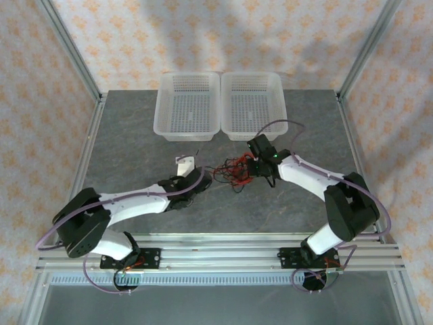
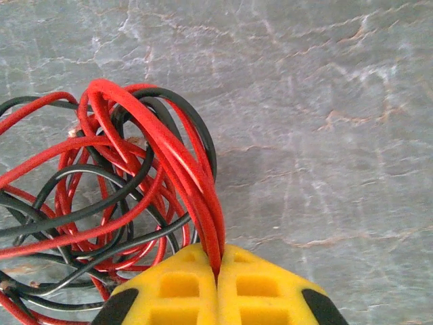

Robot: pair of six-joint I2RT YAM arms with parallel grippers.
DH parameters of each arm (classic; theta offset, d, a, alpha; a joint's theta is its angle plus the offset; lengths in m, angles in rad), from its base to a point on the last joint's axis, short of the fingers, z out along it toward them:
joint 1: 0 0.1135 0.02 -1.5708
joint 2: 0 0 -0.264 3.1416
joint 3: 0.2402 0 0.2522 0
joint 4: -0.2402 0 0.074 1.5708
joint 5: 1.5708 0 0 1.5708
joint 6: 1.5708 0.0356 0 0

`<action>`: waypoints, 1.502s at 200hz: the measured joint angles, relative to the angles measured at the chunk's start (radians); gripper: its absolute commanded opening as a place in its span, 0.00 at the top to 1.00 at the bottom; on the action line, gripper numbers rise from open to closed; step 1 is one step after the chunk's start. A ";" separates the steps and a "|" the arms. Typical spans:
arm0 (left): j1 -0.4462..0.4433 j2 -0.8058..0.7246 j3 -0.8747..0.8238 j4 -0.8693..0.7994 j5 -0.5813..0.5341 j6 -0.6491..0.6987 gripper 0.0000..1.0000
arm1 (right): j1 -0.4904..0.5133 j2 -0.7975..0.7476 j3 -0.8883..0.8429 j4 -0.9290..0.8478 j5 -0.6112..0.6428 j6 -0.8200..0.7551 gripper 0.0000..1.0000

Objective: Untangle the cables

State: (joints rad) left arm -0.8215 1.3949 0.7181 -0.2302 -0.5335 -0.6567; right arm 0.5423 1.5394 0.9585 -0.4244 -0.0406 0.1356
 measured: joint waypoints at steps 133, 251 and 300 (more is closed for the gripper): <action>0.075 -0.137 0.179 -0.303 0.031 -0.187 0.32 | 0.017 -0.007 0.010 -0.041 0.039 -0.043 0.78; -0.048 0.248 0.502 -0.114 0.200 0.160 0.12 | 0.018 -0.234 -0.208 0.127 -0.077 0.451 0.34; -0.048 0.468 0.567 -0.009 0.336 0.239 0.15 | 0.018 -0.227 -0.374 0.272 -0.144 0.694 0.35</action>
State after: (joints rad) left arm -0.8692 1.8629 1.2854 -0.2394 -0.1970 -0.4175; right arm 0.5602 1.3121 0.5842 -0.1524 -0.1844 0.8299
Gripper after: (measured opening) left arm 0.863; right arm 0.650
